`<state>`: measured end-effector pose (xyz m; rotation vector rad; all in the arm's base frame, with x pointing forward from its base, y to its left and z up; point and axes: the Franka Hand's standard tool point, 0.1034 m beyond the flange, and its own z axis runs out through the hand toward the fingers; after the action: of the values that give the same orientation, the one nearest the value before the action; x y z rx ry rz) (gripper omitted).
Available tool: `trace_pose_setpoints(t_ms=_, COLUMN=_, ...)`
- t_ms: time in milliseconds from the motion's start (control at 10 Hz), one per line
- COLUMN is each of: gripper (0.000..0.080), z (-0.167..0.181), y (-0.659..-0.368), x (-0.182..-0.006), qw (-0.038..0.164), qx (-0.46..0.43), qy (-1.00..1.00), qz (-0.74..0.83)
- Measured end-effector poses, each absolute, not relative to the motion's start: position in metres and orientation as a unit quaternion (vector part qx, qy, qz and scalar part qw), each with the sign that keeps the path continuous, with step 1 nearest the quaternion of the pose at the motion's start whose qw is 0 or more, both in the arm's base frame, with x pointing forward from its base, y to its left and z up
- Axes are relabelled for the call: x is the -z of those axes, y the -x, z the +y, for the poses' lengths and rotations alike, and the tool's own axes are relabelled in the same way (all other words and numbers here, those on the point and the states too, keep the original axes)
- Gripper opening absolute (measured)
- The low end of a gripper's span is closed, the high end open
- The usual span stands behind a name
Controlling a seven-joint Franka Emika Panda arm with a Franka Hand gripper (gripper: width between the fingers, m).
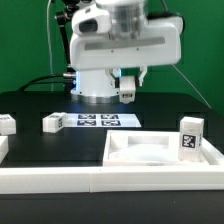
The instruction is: Assemble square table
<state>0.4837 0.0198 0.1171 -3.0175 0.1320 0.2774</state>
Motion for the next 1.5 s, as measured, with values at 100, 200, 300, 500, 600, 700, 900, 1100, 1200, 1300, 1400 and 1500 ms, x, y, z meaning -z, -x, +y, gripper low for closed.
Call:
trace_pose_setpoints(t_ms=100, gripper=0.0290, z=0.019, y=-0.482, x=-0.116, qw=0.049, qx=-0.058, qy=0.996, qz=0.044)
trace_pose_setpoints(t_ms=200, gripper=0.0290, z=0.018, y=-0.479, x=-0.115, qw=0.047, qx=-0.046, qy=0.997, qz=0.044)
trace_pose_setpoints(t_ms=300, gripper=0.0290, z=0.014, y=-0.488, x=-0.115, qw=0.037, qx=0.006, qy=0.998, qz=0.045)
trace_pose_setpoints(t_ms=500, gripper=0.0290, z=0.003, y=-0.501, x=-0.119, qw=0.022, qx=0.066, qy=0.997, qz=0.027)
trace_pose_setpoints(t_ms=600, gripper=0.0290, z=0.000, y=-0.513, x=-0.128, qw=0.016, qx=0.102, qy=0.994, qz=0.027)
trace_pose_setpoints(t_ms=700, gripper=0.0290, z=-0.004, y=-0.515, x=-0.129, qw=0.005, qx=0.145, qy=0.989, qz=0.028)
trace_pose_setpoints(t_ms=900, gripper=0.0290, z=-0.009, y=-0.512, x=-0.128, qw=-0.009, qx=0.182, qy=0.983, qz=0.028)
trace_pose_setpoints(t_ms=1100, gripper=0.0290, z=-0.011, y=-0.523, x=-0.133, qw=-0.004, qx=0.173, qy=0.984, qz=0.029)
trace_pose_setpoints(t_ms=1200, gripper=0.0290, z=-0.012, y=-0.533, x=-0.136, qw=-0.004, qx=0.178, qy=0.984, qz=0.029)
trace_pose_setpoints(t_ms=1300, gripper=0.0290, z=-0.011, y=-0.542, x=-0.135, qw=-0.006, qx=0.181, qy=0.983, qz=0.026)
trace_pose_setpoints(t_ms=1400, gripper=0.0290, z=-0.008, y=-0.552, x=-0.133, qw=-0.007, qx=0.183, qy=0.983, qz=0.022)
trace_pose_setpoints(t_ms=1500, gripper=0.0290, z=-0.007, y=-0.560, x=-0.133, qw=-0.009, qx=0.184, qy=0.983, qz=0.012)
